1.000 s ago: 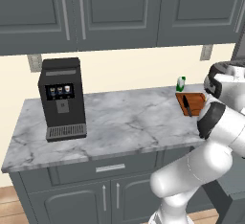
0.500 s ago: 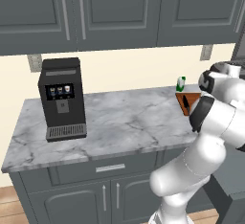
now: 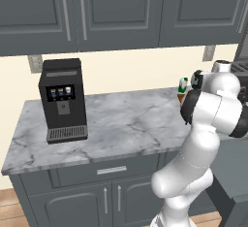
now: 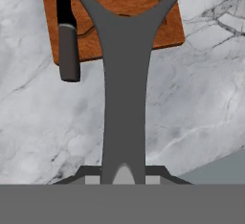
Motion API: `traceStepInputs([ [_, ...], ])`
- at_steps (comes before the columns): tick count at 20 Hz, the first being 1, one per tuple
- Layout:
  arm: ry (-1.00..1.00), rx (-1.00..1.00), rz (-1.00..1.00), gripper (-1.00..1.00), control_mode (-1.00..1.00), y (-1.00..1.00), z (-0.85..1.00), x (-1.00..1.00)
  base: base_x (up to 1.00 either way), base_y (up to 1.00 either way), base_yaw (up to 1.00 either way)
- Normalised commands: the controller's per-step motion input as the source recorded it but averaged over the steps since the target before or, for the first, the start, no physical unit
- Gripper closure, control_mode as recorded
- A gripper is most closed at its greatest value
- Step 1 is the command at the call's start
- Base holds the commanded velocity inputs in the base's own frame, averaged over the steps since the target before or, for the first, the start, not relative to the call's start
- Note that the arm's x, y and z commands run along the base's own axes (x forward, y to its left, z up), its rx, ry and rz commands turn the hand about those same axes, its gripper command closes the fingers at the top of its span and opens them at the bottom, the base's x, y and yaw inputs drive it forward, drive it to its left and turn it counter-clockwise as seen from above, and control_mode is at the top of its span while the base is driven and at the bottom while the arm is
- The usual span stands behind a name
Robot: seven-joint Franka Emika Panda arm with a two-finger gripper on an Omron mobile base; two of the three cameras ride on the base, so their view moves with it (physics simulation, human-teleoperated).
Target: Open the drawer on the right and place the cutting tools on the cutting board.
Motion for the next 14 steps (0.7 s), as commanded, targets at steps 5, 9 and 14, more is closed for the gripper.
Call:
traceStepInputs([
  [5, 0.00, -0.08, 0.00, 1.00, -1.00, 0.00, 0.00, 0.20, 0.00, 0.00, 0.00],
  [9, 0.00, -0.04, 0.00, 1.00, -1.00, 0.00, -0.08, 0.19, 0.00, 0.00, 0.00],
  [14, -0.01, -0.01, 0.00, 1.00, -1.00, 0.00, -0.18, 0.17, 0.00, 0.00, 0.00],
])
